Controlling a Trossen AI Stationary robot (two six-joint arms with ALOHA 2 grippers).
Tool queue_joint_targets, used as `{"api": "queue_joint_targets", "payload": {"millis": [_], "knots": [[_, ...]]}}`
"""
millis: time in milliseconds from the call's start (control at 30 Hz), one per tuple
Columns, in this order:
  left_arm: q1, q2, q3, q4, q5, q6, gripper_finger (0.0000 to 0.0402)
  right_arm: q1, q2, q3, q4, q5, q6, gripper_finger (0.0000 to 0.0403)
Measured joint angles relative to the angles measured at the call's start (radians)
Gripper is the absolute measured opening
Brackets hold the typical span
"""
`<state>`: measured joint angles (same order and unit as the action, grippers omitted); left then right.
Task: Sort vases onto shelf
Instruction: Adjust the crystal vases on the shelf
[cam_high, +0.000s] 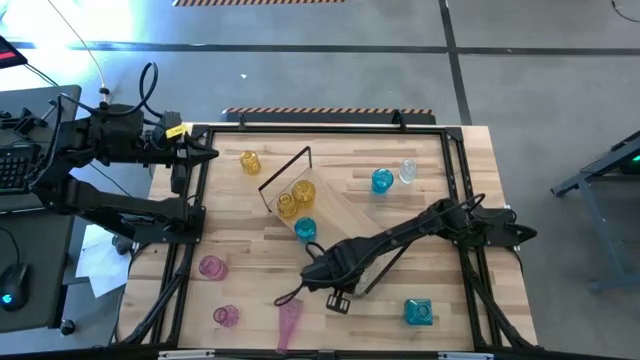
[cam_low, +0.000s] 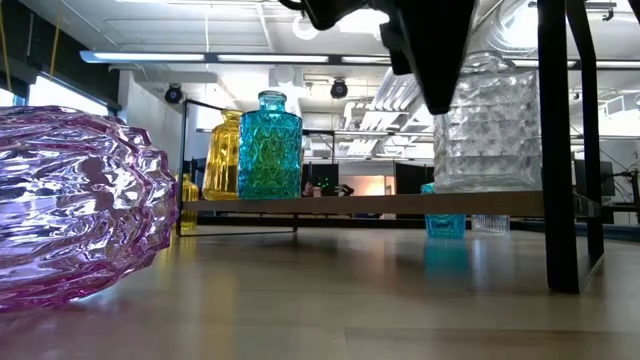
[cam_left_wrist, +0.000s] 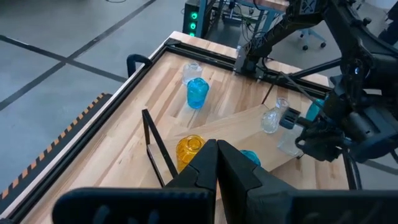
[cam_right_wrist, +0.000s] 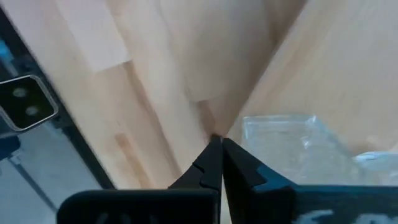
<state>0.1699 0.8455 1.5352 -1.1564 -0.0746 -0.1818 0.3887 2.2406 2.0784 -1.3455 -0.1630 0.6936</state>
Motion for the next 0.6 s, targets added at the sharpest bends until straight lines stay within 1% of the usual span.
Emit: {"api": "queue_joint_targets", "payload": {"millis": [233, 600], "knots": [[0.0, -0.002, 0.0, 0.001, 0.0, 0.0, 0.0, -0.028, 0.0, 0.0, -0.013, 0.006, -0.047, 0.0], [0.0, -0.013, 0.0, 0.001, 0.001, 0.0, 0.0, -0.071, 0.0, 0.0, -0.007, 0.023, -0.074, 0.0]]}}
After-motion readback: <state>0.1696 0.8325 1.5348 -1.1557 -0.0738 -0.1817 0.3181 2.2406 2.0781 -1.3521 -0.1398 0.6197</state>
